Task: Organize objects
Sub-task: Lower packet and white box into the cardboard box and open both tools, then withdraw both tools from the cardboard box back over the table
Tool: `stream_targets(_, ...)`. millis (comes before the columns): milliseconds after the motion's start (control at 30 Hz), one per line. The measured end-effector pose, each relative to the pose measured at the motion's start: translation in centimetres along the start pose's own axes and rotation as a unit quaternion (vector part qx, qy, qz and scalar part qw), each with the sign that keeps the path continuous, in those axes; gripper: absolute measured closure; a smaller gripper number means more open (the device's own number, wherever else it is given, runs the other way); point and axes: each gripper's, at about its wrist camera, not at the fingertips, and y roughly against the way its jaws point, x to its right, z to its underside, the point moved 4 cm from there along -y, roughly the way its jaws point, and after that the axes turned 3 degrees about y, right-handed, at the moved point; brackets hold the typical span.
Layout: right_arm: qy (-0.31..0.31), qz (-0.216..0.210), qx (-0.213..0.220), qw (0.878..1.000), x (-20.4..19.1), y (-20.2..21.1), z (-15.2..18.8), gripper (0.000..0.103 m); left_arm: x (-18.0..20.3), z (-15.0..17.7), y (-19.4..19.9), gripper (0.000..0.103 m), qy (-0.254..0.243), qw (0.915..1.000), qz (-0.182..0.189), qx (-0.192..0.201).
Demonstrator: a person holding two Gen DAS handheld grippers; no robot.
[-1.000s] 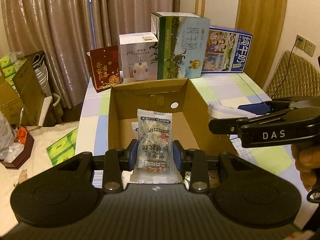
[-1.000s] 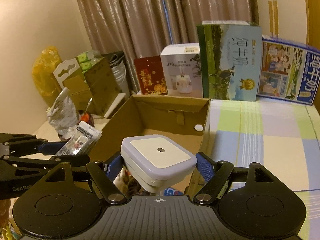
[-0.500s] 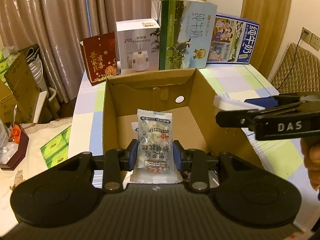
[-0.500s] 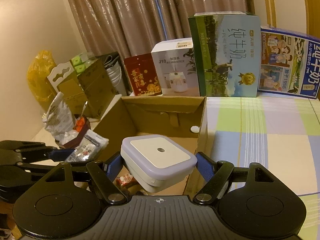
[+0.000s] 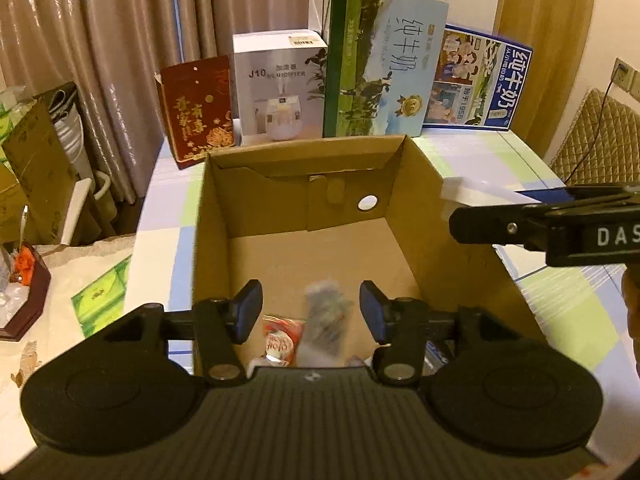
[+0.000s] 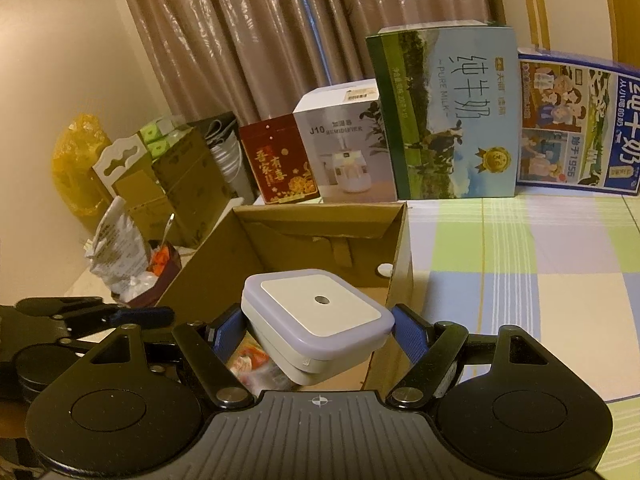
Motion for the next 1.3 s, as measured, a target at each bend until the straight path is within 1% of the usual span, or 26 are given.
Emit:
stream_targets(67,0.001,-0.002,-0.001,1.000,-0.2,-0.2,0.1,0.027,-0.3,0.1,0.6,0.055,0.006,1.0000,-0.001,0.004)
stream_targets(133,0.002,-0.003,-0.002,1.000,-0.4,-0.3,0.2,0.027,-0.7,0.2,1.1,0.052,0.014,0.9999,0.000,0.006)
stream_targets(267,0.005,-0.004,-0.002,1.000,-0.9,-0.8,0.3,0.027,-1.1,0.5,2.1,0.051,0.014,0.9998,-0.006,0.013)
stream_targets(300,0.005,-0.004,-0.002,1.000,-0.9,-1.0,0.3,0.027,-1.3,0.6,2.3,0.049,0.014,0.9998,-0.006,0.014)
stream_targets(333,0.005,-0.005,-0.003,1.000,-1.0,-1.2,0.3,0.027,-1.4,0.7,2.5,0.045,0.016,0.9997,-0.006,0.015)
stream_targets(400,0.001,-0.010,-0.001,1.000,-1.0,-1.7,0.2,0.027,-1.7,0.9,2.7,0.043,0.020,0.9996,-0.007,0.017)
stream_targets(467,-0.009,-0.031,0.009,0.999,-0.8,-2.1,0.1,0.021,-1.9,1.1,2.9,0.041,0.022,0.9996,-0.006,0.017)
stream_targets(500,-0.021,-0.040,0.022,0.999,-0.6,-1.9,-0.1,0.012,-2.0,1.3,3.1,0.038,0.026,0.9995,-0.006,0.017)
stream_targets(533,-0.032,-0.040,0.032,0.998,-0.4,-1.6,-0.2,0.010,-2.1,1.5,3.3,0.036,0.028,0.9994,-0.005,0.018)
stream_targets(600,-0.039,-0.041,0.037,0.998,-0.1,-0.8,-0.3,0.010,-2.2,2.0,4.0,0.034,0.034,0.9992,-0.003,0.021)
stream_targets(767,-0.026,-0.029,0.038,0.999,-0.2,2.3,0.2,0.010,-1.7,3.4,6.1,0.026,0.050,0.9983,0.000,0.029)
stream_targets(833,-0.028,-0.021,0.033,0.999,-0.3,3.7,0.7,0.008,-1.3,4.0,7.3,0.018,0.058,0.9976,0.000,0.037)
stream_targets(1033,-0.035,-0.005,0.017,0.999,-1.4,8.7,3.5,0.002,-0.1,6.1,11.3,0.003,0.071,0.9960,-0.007,0.054)
stream_targets(1200,-0.048,0.007,0.009,0.999,-2.5,12.7,6.2,0.002,0.7,7.9,15.2,0.001,0.083,0.9942,-0.013,0.068)
stream_targets(1300,-0.038,0.019,0.004,0.999,-3.5,14.8,7.8,0.002,1.5,8.8,17.3,0.001,0.082,0.9938,-0.016,0.074)
